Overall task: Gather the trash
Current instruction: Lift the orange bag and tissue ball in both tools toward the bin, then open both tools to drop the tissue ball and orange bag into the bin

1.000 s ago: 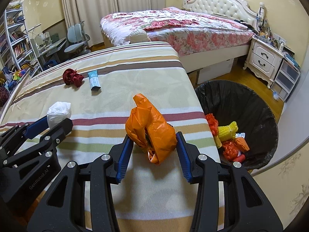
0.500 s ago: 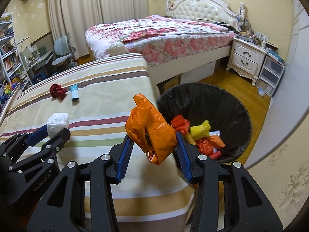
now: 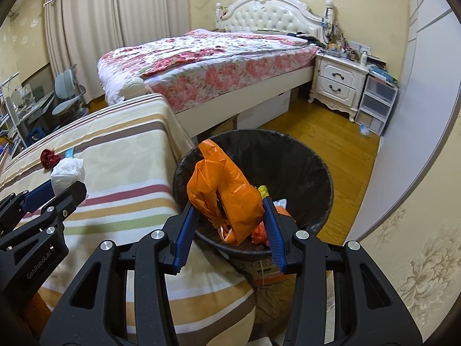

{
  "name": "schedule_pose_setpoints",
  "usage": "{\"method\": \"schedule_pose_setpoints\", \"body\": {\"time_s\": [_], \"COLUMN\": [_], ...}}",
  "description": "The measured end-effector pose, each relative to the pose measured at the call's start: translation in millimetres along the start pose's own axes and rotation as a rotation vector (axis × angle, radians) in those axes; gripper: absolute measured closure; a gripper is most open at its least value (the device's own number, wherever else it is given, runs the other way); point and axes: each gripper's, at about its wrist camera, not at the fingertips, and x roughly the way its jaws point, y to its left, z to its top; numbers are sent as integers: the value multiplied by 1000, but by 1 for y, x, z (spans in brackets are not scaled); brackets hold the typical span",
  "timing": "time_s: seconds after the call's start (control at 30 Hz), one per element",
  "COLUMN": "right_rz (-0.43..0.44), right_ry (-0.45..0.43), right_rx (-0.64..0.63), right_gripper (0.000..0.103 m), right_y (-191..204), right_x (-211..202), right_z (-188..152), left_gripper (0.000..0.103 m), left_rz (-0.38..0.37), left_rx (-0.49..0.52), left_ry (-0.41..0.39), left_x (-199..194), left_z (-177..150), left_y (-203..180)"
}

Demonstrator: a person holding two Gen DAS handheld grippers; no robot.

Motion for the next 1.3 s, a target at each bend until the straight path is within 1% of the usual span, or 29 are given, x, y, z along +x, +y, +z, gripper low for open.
{"method": "schedule_pose_setpoints", "body": {"time_s": [0.1,0.3,0.53,0.8,0.93,1.3], "right_rz": [-18,-45,-61,-65,-66,-72], "right_ry": [-3,0,6,21,28,48], "right_rx": [14,44,63,78,85,104], "right_gripper": [59,59,59,59,59,59], "right_y": [-10,-30,-42,-50,-55,-63], "right_x": [5,18,32,47,54,68], "right_z": [5,14,23,28,29,31], "left_gripper": [56,56,56,56,56,56], "left_rz": [-14,-20,-12,-3,-21,-26], "left_rx": [11,39,65,68,47,73], "left_ry": [-9,-8,5,34,61,63], "left_x": [9,29,51,70,78,87], "left_z": [11,28,38,43,45,54], "left_y": [-13,-35,-51,-59,-59,-72]}}
